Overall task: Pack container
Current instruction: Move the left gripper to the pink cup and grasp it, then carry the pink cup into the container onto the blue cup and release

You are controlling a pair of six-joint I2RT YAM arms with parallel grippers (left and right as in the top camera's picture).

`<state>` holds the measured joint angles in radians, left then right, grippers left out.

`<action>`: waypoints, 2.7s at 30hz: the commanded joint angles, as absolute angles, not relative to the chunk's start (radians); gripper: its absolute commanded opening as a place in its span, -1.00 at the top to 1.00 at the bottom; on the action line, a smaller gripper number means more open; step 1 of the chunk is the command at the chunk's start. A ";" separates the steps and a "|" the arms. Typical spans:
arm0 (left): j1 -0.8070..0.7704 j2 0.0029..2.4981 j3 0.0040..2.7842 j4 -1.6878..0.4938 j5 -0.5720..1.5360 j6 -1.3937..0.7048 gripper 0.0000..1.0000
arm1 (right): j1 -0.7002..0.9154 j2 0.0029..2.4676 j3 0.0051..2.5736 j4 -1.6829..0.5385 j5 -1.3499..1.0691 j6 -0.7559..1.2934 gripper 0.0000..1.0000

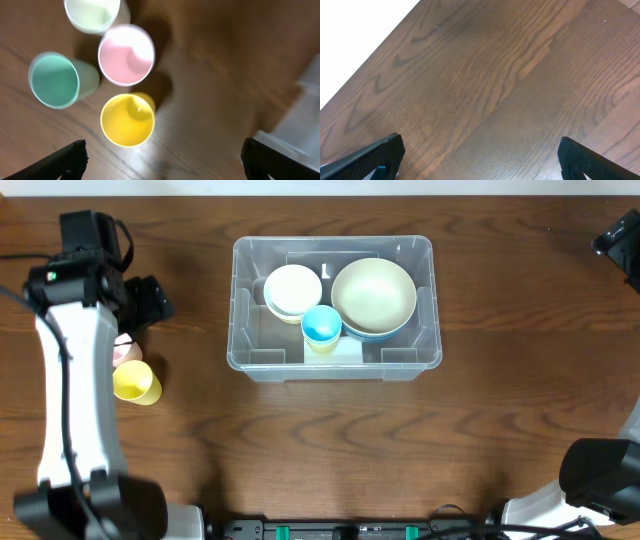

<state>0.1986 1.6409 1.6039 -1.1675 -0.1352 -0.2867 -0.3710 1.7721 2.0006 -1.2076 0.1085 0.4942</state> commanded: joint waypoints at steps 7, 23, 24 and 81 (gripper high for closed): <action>0.265 1.872 1.587 -1.113 -0.146 -0.358 -0.96 | -0.377 1.773 2.000 -1.208 0.116 0.508 -0.98; 0.270 2.094 1.587 -1.012 -0.114 -0.349 0.55 | -0.377 1.773 2.000 -1.208 0.116 0.508 -0.98; 0.270 2.091 1.588 -1.012 -0.097 -0.349 0.71 | -0.377 1.773 2.000 -1.208 0.116 0.508 -0.98; -0.487 1.851 1.626 -0.879 0.199 0.026 0.88 | -0.377 1.773 2.000 -1.208 0.116 0.508 -0.98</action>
<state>-0.4736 1.8408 1.6184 -0.8822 0.2031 0.0086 -0.3710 1.7721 2.0006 -1.2076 0.1085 0.4942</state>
